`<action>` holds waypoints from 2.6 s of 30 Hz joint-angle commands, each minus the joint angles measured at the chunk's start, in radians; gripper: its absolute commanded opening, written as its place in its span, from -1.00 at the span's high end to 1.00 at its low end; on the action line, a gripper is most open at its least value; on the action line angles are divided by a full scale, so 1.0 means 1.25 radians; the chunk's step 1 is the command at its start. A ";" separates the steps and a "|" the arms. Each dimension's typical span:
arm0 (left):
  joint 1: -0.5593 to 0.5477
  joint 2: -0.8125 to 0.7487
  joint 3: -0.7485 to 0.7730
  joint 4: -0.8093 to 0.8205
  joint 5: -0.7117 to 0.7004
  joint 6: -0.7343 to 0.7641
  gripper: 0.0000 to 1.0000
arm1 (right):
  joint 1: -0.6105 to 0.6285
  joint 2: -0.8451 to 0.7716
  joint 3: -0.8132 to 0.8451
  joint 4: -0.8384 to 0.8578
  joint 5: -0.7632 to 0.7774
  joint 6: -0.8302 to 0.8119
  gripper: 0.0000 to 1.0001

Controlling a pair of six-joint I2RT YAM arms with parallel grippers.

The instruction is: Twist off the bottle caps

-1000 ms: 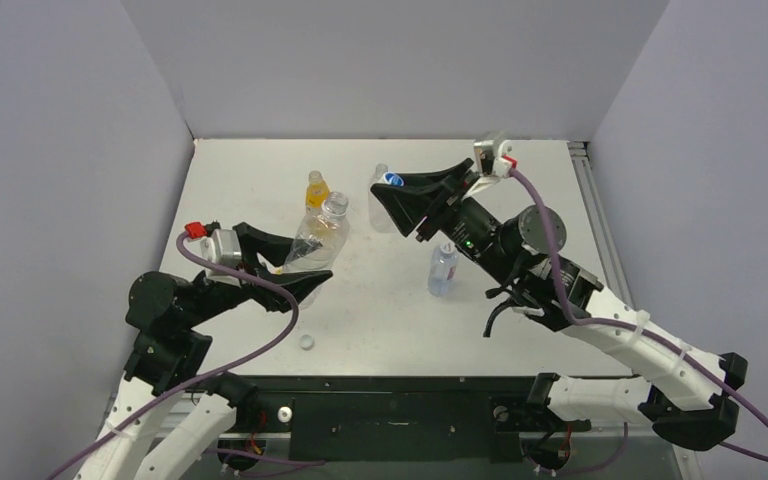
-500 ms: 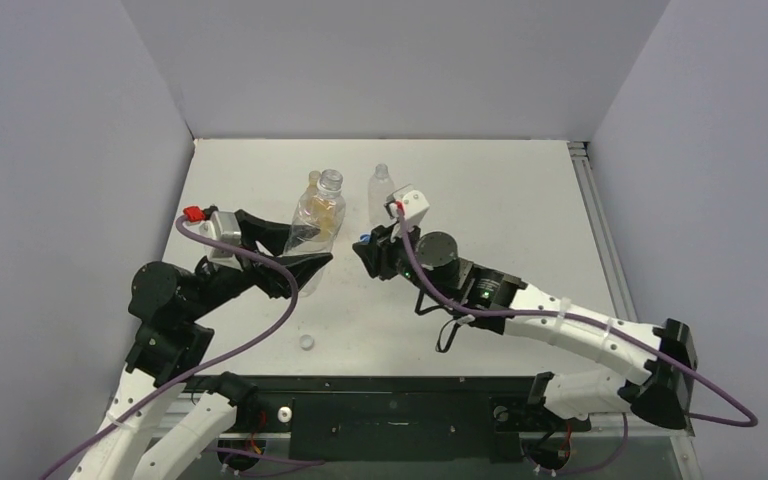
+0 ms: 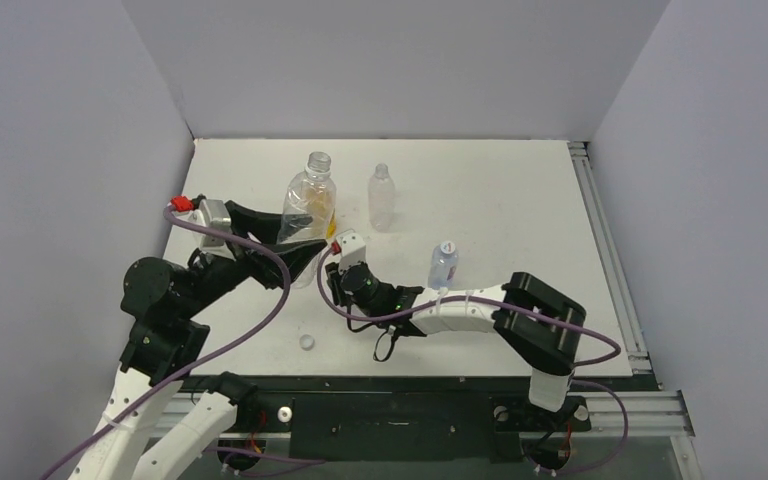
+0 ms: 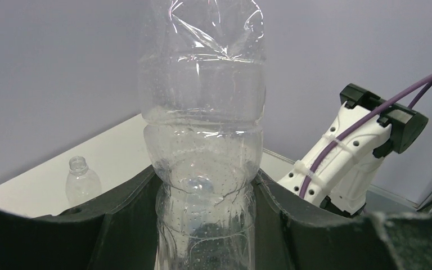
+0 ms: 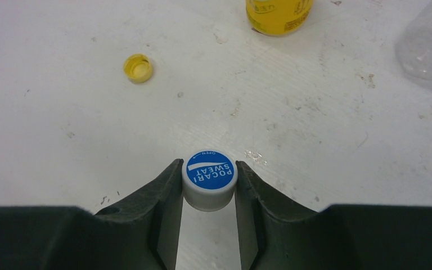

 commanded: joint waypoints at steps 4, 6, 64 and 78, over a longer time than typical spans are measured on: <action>0.008 0.000 0.046 -0.004 -0.040 -0.018 1.00 | 0.011 0.122 0.090 0.112 0.013 0.037 0.99; 0.010 0.003 0.050 -0.004 -0.042 -0.018 1.00 | 0.012 0.148 0.088 0.125 0.009 0.048 0.89; 0.023 -0.009 -0.094 0.045 0.261 0.066 1.00 | -0.067 -0.507 0.313 -0.256 -0.519 -0.081 -0.40; 0.022 -0.013 -0.096 0.053 0.254 0.057 0.93 | -0.068 -0.473 0.306 -0.208 -0.516 -0.045 0.81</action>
